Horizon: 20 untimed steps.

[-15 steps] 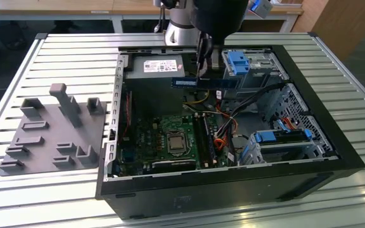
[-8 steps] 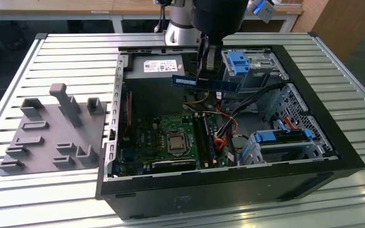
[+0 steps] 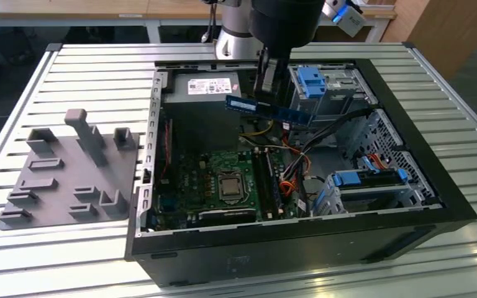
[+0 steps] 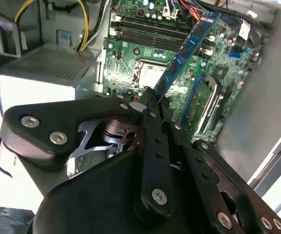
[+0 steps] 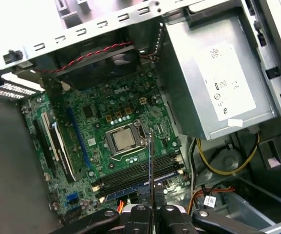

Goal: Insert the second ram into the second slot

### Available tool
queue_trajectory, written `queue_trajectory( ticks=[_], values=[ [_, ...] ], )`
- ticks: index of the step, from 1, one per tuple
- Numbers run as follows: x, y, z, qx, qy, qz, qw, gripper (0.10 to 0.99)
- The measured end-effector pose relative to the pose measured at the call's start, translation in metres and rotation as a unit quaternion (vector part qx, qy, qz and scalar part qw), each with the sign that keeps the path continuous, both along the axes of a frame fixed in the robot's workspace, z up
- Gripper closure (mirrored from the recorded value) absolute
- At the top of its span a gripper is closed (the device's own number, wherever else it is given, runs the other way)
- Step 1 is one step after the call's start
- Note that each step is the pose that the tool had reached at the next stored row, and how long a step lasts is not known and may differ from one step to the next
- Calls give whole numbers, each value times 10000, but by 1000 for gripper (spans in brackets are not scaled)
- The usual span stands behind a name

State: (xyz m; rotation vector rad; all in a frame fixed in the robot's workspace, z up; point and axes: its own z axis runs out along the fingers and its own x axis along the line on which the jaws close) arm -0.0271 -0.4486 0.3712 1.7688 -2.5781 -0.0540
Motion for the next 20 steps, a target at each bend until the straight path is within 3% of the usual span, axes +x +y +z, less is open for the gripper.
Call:
queue_trajectory(
  ticks=[5,10,15,20],
  values=[
    [0,0,-10,-9,0,-458,9990,949],
    [0,0,-24,-15,0,-914,9958,949],
    [0,0,-41,-23,0,-1361,9907,949],
    [0,0,-61,-32,0,-1810,9835,949]
  ],
)
